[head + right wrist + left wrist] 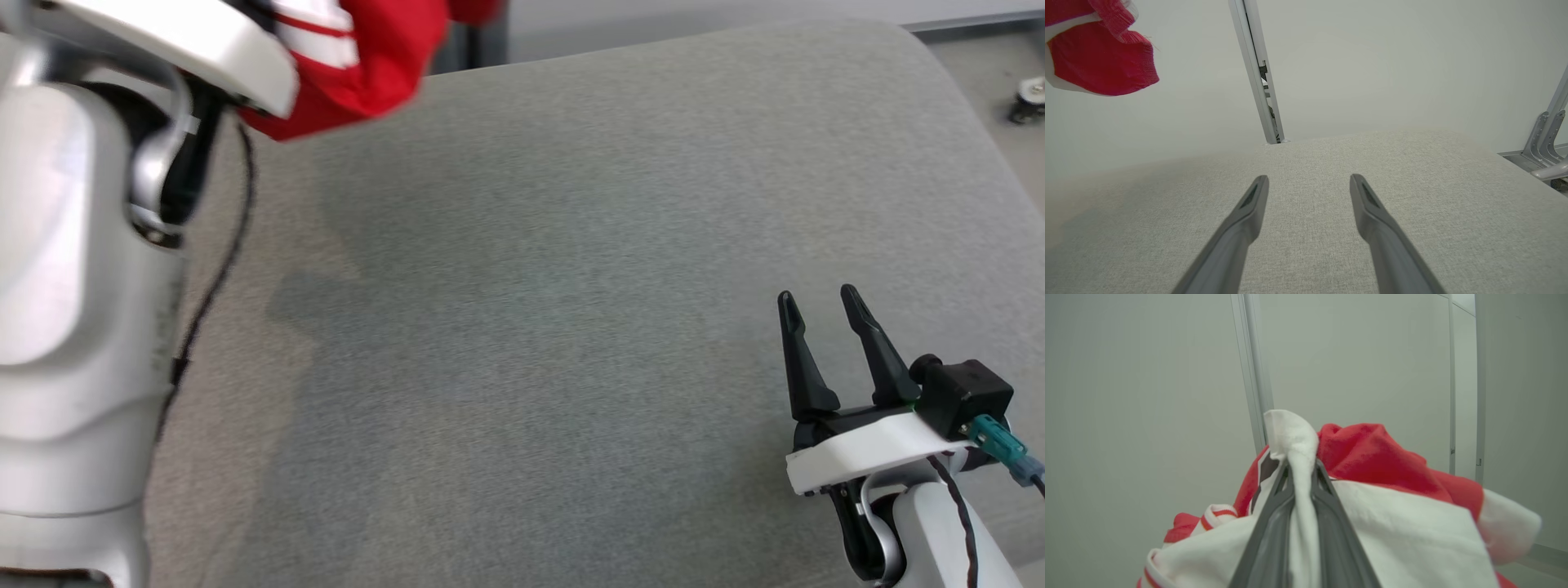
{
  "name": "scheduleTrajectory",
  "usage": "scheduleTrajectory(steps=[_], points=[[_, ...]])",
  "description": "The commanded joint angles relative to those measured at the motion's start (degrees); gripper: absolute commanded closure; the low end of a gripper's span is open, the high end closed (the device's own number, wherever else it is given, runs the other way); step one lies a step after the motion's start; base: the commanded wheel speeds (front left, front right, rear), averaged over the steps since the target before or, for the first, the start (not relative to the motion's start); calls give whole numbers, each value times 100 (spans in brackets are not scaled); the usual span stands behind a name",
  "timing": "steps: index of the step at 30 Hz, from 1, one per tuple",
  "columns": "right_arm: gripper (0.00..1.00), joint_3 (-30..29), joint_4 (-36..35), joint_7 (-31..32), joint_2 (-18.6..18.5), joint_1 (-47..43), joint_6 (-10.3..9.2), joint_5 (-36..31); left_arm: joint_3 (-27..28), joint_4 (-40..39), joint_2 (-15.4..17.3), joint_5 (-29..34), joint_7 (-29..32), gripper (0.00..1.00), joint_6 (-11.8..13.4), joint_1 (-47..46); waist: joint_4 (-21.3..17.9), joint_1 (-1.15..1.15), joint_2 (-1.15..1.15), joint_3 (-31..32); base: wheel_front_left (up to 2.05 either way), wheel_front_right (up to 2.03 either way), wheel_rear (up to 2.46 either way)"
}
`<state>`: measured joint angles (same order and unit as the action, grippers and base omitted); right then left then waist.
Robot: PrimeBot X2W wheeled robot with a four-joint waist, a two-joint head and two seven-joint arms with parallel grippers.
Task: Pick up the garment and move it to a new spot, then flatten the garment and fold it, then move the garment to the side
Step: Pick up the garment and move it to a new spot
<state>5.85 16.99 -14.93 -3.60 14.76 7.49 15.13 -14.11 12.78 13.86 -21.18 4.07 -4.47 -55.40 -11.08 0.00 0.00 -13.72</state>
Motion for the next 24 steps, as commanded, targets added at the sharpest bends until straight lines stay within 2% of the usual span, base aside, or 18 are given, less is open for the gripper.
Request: scheduleTrajectory(steps=[1, 7, 13, 18, 20, 24], points=[[0, -25, -15, -38, 5, -86, 1, 42, -118, -25, -130, -26, 7, 100, 2, 154, -334, 0, 0, 13, 0, 0, 0], [0, -63, -21, -40, 34, -150, 1, 51, -321, 98, -504, -164, -143, 100, 98, 611, -605, 0, 0, -53, 0, 0, 0], [0, -27, -24, -37, 52, -111, 1, 96, -476, 582, -635, -167, -446, 100, 208, 1403, -794, 0, 0, -191, 0, 0, 0], [0, -29, -36, -36, 58, -68, 1, 77, -576, 1123, -645, -162, -706, 100, 244, 1972, -794, 0, 0, -297, 0, 0, 0], [0, -5, -33, -36, 58, -49, 1, 58, -521, 1374, -727, -373, -771, 100, 192, 2168, -760, 0, 0, -323, 0, 0, 0], [0, 13, -74, -36, 58, -6, 1, 30, -639, 1765, -739, -304, -982, 100, 147, 2253, -625, 0, 0, -334, 0, 0, 0]])
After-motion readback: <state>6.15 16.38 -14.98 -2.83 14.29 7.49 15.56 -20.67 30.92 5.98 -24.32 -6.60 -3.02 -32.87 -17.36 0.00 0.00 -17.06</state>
